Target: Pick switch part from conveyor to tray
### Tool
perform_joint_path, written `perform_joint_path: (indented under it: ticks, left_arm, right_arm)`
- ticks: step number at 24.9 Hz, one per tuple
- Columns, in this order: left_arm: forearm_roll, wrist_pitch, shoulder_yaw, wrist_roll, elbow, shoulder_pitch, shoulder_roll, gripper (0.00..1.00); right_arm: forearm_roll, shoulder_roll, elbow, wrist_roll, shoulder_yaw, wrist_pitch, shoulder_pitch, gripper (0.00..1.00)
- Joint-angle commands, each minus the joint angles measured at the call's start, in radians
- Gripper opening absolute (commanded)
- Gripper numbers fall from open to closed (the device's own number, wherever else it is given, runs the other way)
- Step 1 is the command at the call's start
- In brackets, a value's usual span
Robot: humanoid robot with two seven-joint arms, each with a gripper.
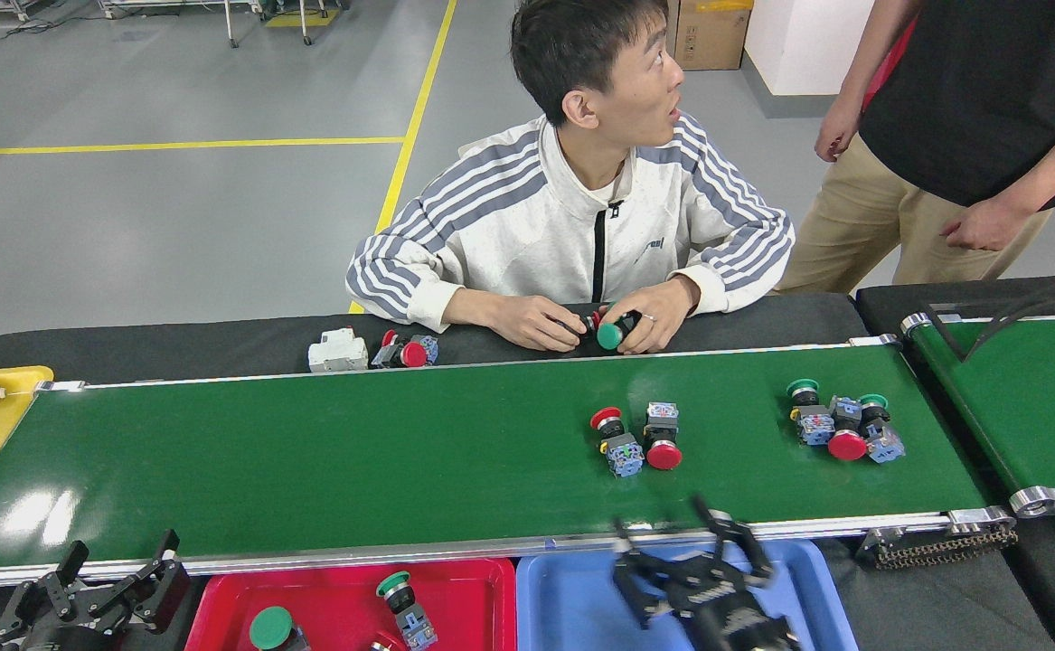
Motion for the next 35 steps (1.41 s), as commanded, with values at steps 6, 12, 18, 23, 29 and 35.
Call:
perform_joint_path:
  ticks: [6, 12, 18, 23, 29, 35]
  left_arm:
    - [0.004, -0.024, 0.035, 0.006, -0.005, 0.003, 0.013, 1.00]
    - [0.007, -0.026, 0.067, 0.008, -0.001, 0.007, 0.013, 1.00]
    - [0.007, -0.030, 0.067, 0.006, -0.011, 0.009, 0.013, 1.00]
    - [0.006, -0.041, 0.055, 0.006, -0.014, 0.009, 0.012, 1.00]
    - [0.004, -0.046, 0.052, 0.006, -0.014, 0.009, 0.013, 1.00]
    - [0.004, -0.046, 0.052, 0.006, -0.013, 0.006, 0.012, 1.00]
  right_arm:
    - [0.002, 0.008, 0.052, -0.003, -0.067, 0.198, -0.077, 1.00]
    - [0.013, -0.028, 0.143, 0.072, -0.041, 0.201, -0.181, 1.00]
    - [0.013, -0.030, 0.198, 0.084, 0.010, 0.205, -0.266, 1.00]
    - [0.013, -0.035, 0.224, 0.106, 0.021, 0.202, -0.293, 1.00]
    - [0.010, -0.048, 0.288, 0.106, 0.025, 0.198, -0.335, 1.00]
    - [0.010, -0.044, 0.370, 0.107, 0.036, 0.202, -0.410, 1.00]
